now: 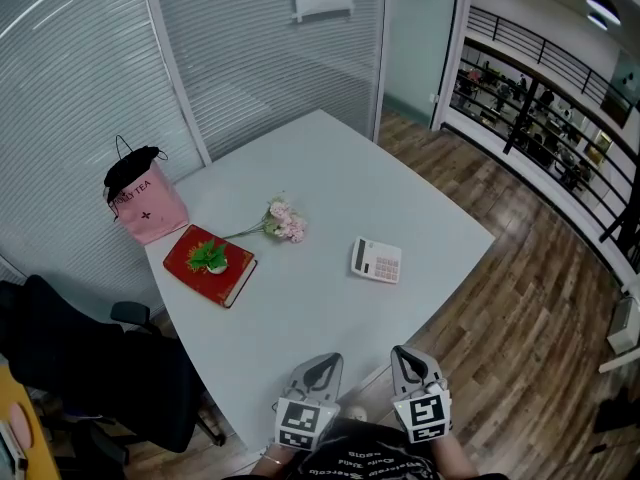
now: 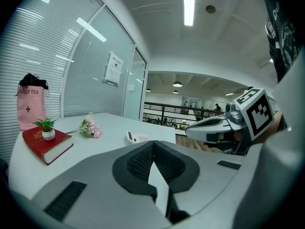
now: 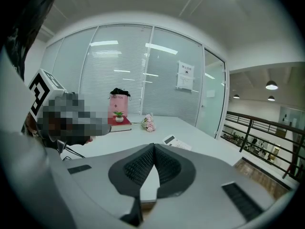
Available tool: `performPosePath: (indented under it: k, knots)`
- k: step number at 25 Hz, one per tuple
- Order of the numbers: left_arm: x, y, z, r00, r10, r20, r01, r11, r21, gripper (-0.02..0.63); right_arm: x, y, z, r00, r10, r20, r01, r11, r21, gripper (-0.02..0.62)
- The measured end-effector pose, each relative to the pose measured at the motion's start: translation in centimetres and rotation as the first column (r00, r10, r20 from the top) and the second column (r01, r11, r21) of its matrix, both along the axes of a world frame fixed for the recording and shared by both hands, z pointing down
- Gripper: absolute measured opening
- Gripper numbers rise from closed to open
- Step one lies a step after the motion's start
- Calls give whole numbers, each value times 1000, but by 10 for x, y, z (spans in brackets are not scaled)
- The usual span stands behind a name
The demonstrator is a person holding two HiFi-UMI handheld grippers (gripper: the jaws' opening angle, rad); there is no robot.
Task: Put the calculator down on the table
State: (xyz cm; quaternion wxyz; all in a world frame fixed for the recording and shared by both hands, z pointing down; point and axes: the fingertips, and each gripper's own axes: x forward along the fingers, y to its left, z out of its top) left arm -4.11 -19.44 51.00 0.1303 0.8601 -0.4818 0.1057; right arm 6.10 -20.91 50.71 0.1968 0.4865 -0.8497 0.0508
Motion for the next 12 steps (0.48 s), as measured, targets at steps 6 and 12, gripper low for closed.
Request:
performPosePath:
  k: [6, 12]
  knots:
    - [2, -2, 12, 999, 8, 45, -5, 998, -66, 20, -3, -2, -3, 1000, 10, 13, -10, 1000, 3, 8]
    - [1, 2, 15, 1000, -11, 24, 13, 997, -75, 20, -6, -1, -2, 999, -11, -35, 11, 1000, 22, 8]
